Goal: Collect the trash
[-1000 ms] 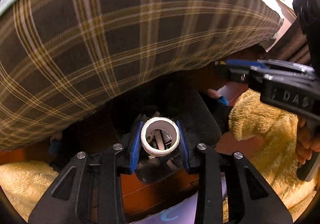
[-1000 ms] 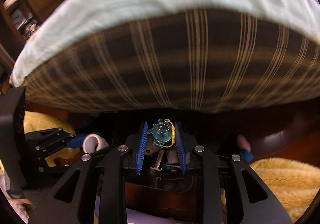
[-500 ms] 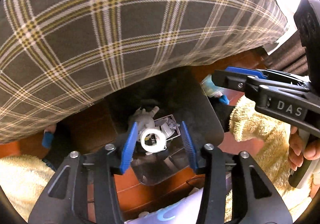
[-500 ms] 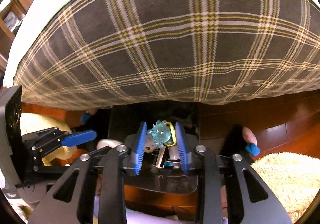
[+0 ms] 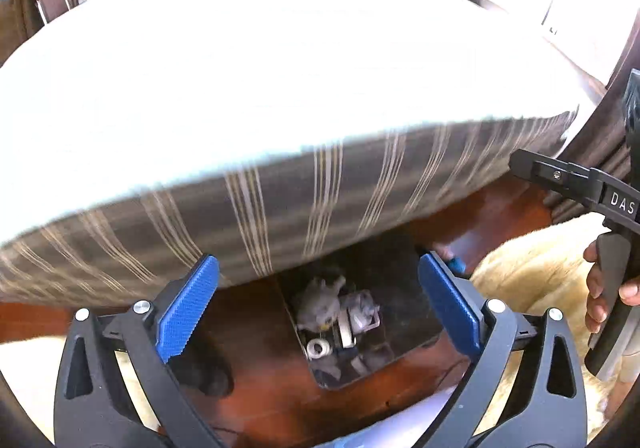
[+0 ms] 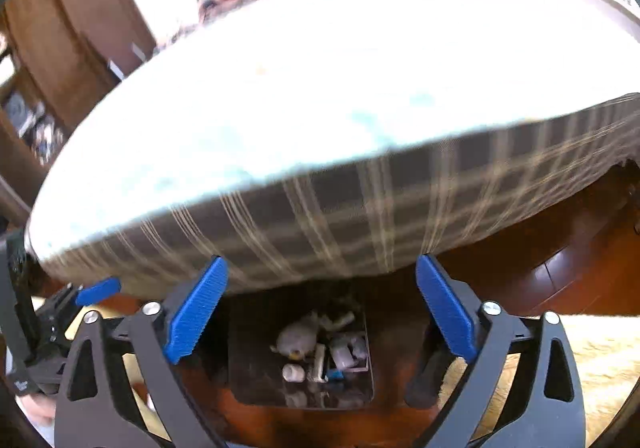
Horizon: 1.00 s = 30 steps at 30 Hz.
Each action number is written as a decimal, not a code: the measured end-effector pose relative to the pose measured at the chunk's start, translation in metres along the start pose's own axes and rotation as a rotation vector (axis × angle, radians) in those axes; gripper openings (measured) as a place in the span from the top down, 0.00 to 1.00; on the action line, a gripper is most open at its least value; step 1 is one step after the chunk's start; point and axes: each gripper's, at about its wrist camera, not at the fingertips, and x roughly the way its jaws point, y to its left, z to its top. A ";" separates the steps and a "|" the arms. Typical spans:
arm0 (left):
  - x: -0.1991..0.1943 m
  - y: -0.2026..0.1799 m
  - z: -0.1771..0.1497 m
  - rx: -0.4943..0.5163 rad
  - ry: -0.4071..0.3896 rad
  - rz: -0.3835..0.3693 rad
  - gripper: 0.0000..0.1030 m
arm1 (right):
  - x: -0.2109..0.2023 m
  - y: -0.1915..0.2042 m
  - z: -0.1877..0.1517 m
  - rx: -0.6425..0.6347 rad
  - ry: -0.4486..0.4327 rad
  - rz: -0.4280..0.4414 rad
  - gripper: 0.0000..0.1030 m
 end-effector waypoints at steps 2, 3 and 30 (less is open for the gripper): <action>-0.016 0.003 0.009 -0.003 -0.037 0.000 0.08 | -0.017 0.002 0.008 0.003 -0.046 -0.003 0.03; -0.029 0.003 0.014 -0.003 -0.074 0.005 0.08 | -0.027 0.006 0.012 -0.011 -0.075 -0.011 0.03; -0.167 -0.020 0.041 0.034 -0.477 0.131 0.08 | -0.143 0.067 0.022 -0.237 -0.494 -0.194 0.03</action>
